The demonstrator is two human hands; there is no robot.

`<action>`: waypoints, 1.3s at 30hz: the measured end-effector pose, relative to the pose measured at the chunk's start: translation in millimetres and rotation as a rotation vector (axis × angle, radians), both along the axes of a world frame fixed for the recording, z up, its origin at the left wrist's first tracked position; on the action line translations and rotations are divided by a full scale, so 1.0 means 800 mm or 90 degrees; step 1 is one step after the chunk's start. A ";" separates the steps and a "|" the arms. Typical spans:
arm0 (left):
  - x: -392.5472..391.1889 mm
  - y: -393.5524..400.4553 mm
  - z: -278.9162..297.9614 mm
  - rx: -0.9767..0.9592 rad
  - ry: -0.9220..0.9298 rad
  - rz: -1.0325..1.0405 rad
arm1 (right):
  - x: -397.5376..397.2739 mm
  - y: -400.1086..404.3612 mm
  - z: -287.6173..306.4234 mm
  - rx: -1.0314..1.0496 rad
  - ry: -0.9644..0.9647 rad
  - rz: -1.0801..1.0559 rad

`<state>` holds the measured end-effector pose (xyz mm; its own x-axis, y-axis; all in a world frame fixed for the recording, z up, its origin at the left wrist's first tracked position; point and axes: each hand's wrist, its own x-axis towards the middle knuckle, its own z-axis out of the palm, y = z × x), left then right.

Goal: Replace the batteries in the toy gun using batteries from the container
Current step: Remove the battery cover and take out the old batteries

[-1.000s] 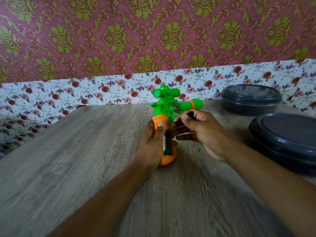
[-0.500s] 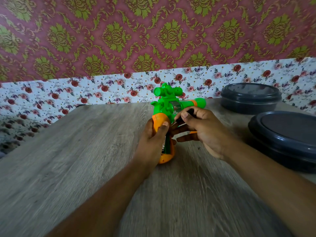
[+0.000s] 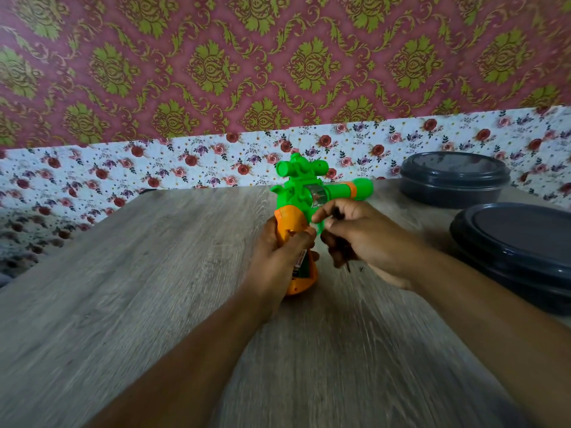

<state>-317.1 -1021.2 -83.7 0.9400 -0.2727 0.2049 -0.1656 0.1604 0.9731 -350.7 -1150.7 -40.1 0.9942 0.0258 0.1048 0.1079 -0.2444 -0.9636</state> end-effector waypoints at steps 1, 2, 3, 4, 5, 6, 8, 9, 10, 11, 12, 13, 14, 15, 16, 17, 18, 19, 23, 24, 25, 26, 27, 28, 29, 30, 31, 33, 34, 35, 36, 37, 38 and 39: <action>0.000 0.000 0.000 -0.004 -0.003 0.002 | -0.001 0.000 -0.001 -0.029 0.030 0.034; 0.000 0.000 -0.001 -0.005 -0.008 0.006 | -0.001 0.000 -0.002 -0.039 0.060 0.070; 0.000 0.000 -0.001 -0.004 -0.010 0.007 | -0.002 0.001 -0.003 -0.038 0.081 0.101; -0.001 0.000 0.000 -0.002 -0.009 0.009 | -0.003 0.001 -0.004 -0.037 0.087 0.121; -0.002 0.000 0.000 -0.002 -0.006 0.010 | -0.004 0.002 -0.006 -0.039 0.080 0.128; -0.002 0.000 0.001 -0.006 -0.004 0.009 | -0.004 0.004 -0.007 -0.043 0.063 0.122; -0.001 0.000 0.000 -0.015 -0.001 0.013 | -0.005 0.007 -0.010 -0.044 0.028 0.090; 0.000 0.000 0.000 -0.014 -0.001 0.016 | -0.004 0.007 -0.011 -0.034 0.019 0.072; 0.000 0.000 0.000 -0.011 0.002 0.016 | -0.004 0.007 -0.010 -0.018 0.014 0.056; 0.000 0.000 0.000 -0.010 0.011 0.011 | -0.002 0.004 -0.008 -0.001 0.008 0.039; 0.001 0.001 -0.001 -0.006 0.025 0.004 | -0.001 0.000 -0.005 0.015 0.000 0.010; 0.002 0.002 -0.002 -0.001 0.043 -0.002 | 0.001 -0.008 -0.001 0.028 -0.009 -0.032; 0.003 0.003 -0.003 0.003 0.059 -0.005 | 0.003 -0.017 0.003 0.041 -0.017 -0.083; 0.003 0.005 -0.003 0.005 0.072 -0.005 | 0.004 -0.028 0.007 0.053 -0.023 -0.133; 0.003 0.005 -0.003 0.008 0.078 -0.006 | 0.005 -0.039 0.010 0.063 -0.026 -0.176; 0.003 0.005 -0.003 0.011 0.080 -0.006 | 0.005 -0.050 0.012 0.059 -0.026 -0.214; 0.003 0.005 -0.003 0.010 0.081 -0.003 | 0.005 -0.059 0.013 0.037 -0.023 -0.251; 0.003 0.005 -0.003 0.006 0.084 0.000 | 0.006 -0.067 0.013 0.002 -0.018 -0.287; 0.004 0.003 -0.002 -0.011 0.096 0.007 | 0.013 -0.089 -0.002 -0.261 -0.004 -0.400; 0.004 0.003 -0.002 -0.012 0.095 0.009 | 0.015 -0.092 -0.007 -0.337 0.009 -0.410; 0.004 0.002 -0.001 -0.014 0.096 0.011 | 0.016 -0.094 -0.011 -0.394 0.026 -0.413; 0.004 0.002 -0.001 -0.018 0.099 0.013 | 0.017 -0.095 -0.015 -0.432 0.039 -0.412; 0.004 0.002 -0.001 -0.022 0.104 0.016 | 0.018 -0.096 -0.019 -0.454 0.048 -0.407; 0.004 0.002 0.000 -0.026 0.108 0.017 | 0.018 -0.096 -0.022 -0.469 0.052 -0.404; 0.004 0.002 -0.001 -0.025 0.110 0.018 | 0.019 -0.096 -0.024 -0.481 0.052 -0.403; 0.003 0.001 0.000 -0.025 0.109 0.016 | 0.020 -0.096 -0.025 -0.495 0.045 -0.407; 0.003 0.002 -0.001 -0.023 0.107 0.016 | 0.021 -0.096 -0.027 -0.511 0.038 -0.414; 0.004 0.002 -0.002 -0.022 0.105 0.016 | 0.021 -0.094 -0.029 -0.543 0.027 -0.425; 0.004 0.003 -0.002 -0.022 0.106 0.015 | 0.021 -0.093 -0.030 -0.556 0.024 -0.427; 0.005 0.002 -0.003 -0.023 0.106 0.015 | 0.021 -0.091 -0.030 -0.565 0.026 -0.424; 0.005 0.002 -0.003 -0.023 0.106 0.014 | 0.021 -0.090 -0.031 -0.570 0.029 -0.420; 0.005 0.002 -0.003 -0.021 0.103 0.013 | 0.020 -0.090 -0.032 -0.569 0.033 -0.417; 0.005 0.002 -0.003 -0.019 0.099 0.012 | 0.019 -0.090 -0.031 -0.561 0.032 -0.416; 0.005 0.002 -0.003 -0.016 0.092 0.013 | 0.018 -0.090 -0.030 -0.546 0.019 -0.418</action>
